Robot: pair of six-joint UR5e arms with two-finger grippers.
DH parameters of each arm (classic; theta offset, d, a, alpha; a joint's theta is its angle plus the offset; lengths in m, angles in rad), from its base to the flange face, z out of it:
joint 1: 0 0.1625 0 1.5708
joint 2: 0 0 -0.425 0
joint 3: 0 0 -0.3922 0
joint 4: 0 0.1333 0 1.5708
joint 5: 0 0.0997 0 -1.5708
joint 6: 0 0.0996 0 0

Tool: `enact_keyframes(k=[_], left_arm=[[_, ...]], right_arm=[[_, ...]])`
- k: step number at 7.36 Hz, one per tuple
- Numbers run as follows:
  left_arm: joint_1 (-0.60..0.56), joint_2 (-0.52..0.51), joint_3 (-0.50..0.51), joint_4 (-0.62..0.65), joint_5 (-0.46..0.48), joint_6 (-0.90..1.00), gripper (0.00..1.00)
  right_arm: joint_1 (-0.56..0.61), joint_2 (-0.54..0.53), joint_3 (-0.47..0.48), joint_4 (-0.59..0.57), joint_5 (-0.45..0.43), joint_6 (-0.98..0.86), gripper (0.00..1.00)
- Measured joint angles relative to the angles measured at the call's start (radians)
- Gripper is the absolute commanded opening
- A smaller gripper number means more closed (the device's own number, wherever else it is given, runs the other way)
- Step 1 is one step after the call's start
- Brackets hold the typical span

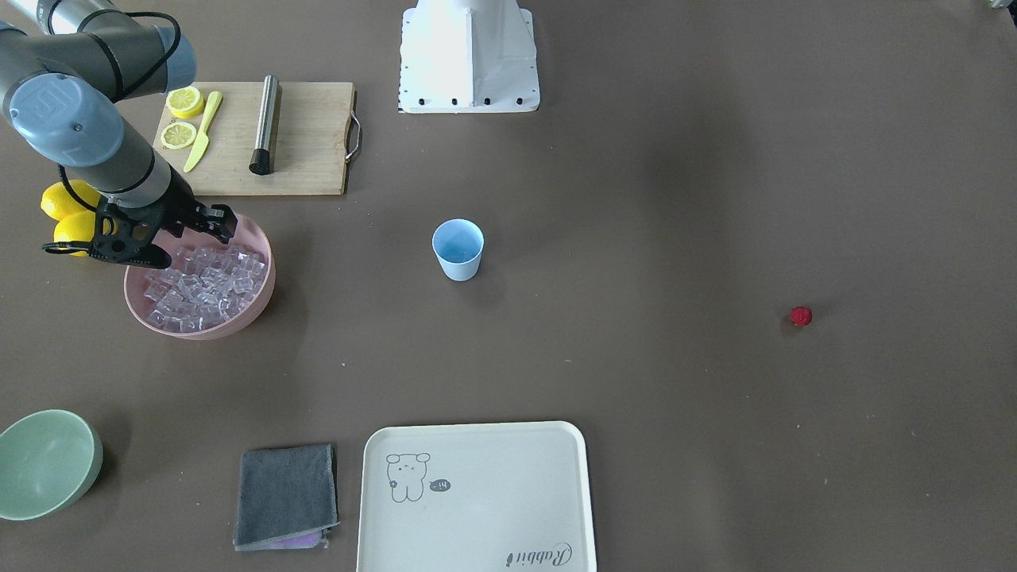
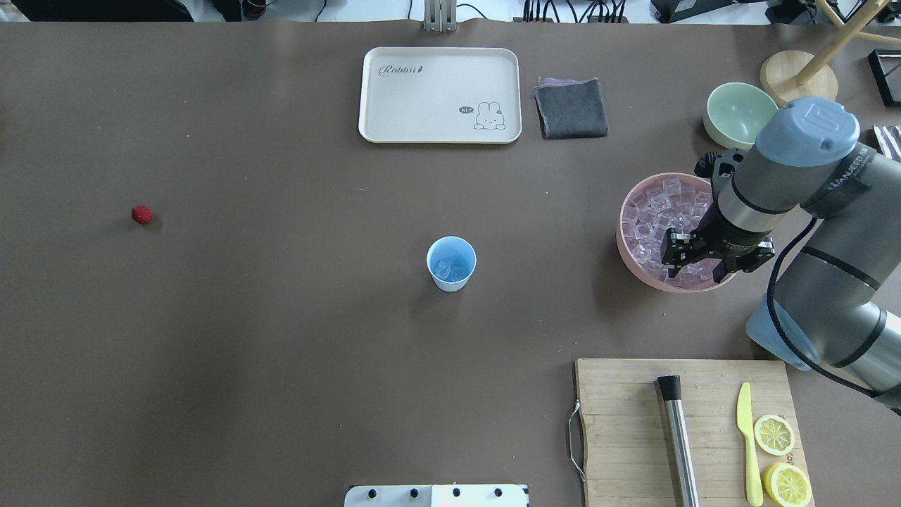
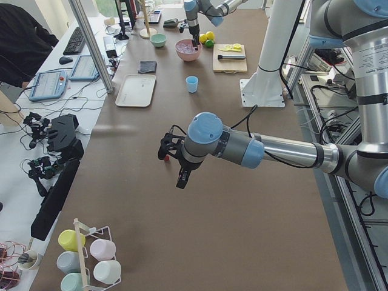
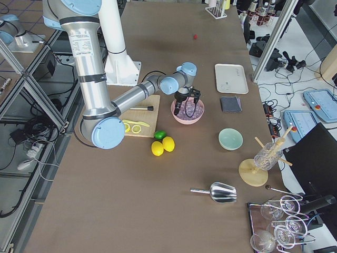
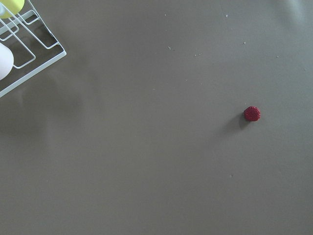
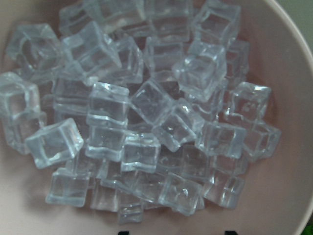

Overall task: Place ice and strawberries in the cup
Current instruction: 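Lower the right gripper into the pink bowl and grasp a third ice cube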

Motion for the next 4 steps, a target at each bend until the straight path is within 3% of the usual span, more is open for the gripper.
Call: enact_keyframes(k=[4], left_arm=[[-0.006,0.023,0.000,-0.027,-0.022,-0.001,0.97]], right_arm=[[-0.010,0.007,-0.017,0.000,-0.025,-0.024,0.63]])
